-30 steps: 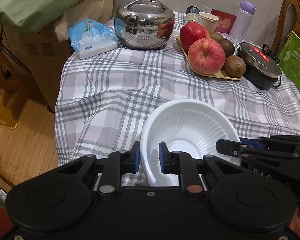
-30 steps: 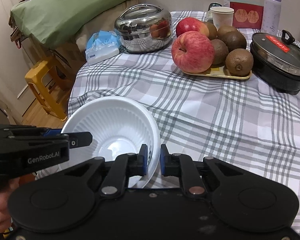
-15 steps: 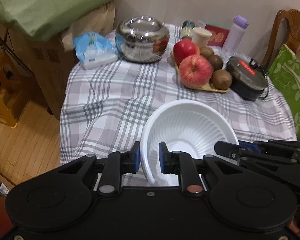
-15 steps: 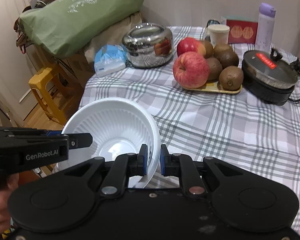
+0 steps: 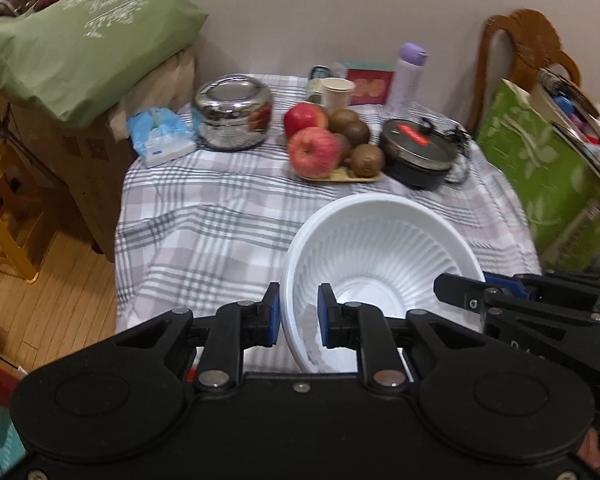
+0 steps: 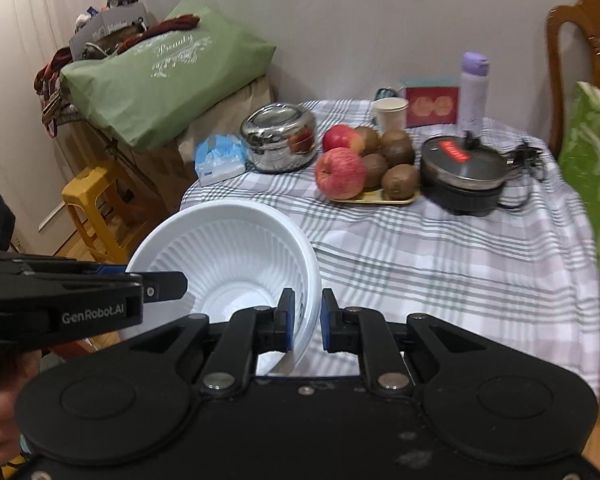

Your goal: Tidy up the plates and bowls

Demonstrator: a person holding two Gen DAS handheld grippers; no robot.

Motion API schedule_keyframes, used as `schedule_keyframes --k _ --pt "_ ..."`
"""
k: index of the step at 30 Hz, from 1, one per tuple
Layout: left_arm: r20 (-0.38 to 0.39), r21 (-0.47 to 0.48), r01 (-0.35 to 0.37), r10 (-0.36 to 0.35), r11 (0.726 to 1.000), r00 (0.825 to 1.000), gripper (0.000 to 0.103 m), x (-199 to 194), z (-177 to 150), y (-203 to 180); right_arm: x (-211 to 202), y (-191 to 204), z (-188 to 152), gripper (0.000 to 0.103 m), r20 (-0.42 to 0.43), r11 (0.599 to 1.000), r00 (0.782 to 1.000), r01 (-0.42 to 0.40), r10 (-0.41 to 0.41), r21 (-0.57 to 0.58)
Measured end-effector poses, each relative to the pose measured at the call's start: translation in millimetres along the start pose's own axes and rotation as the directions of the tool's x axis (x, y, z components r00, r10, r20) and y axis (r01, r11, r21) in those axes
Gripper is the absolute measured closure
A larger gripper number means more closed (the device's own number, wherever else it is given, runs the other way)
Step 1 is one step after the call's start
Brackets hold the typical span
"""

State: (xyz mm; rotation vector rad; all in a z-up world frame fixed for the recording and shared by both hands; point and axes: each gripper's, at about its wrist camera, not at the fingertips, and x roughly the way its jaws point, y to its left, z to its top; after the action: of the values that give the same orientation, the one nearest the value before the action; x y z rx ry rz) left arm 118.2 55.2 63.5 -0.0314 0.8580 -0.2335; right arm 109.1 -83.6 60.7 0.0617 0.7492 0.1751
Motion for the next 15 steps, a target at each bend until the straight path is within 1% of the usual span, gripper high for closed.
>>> schedule_keyframes --k 7,11,15 --pt "-0.015 0.054 0.049 -0.049 0.997 0.999 0.078 -23 -27 -41 -60 -20 -37 0.087 0.024 0.998 0.998 0.049 -0.050 0.031" --pt "-0.037 0.082 0.071 -0.068 0.994 0.997 0.078 -29 -44 -60 -80 -29 -58 0.086 0.022 0.996 0.997 0.073 -0.074 0.056" --pt "-0.069 0.087 0.081 -0.075 0.993 0.995 0.078 -29 -61 -72 -93 -37 -79 0.085 0.007 0.993 0.996 0.087 -0.088 0.086"
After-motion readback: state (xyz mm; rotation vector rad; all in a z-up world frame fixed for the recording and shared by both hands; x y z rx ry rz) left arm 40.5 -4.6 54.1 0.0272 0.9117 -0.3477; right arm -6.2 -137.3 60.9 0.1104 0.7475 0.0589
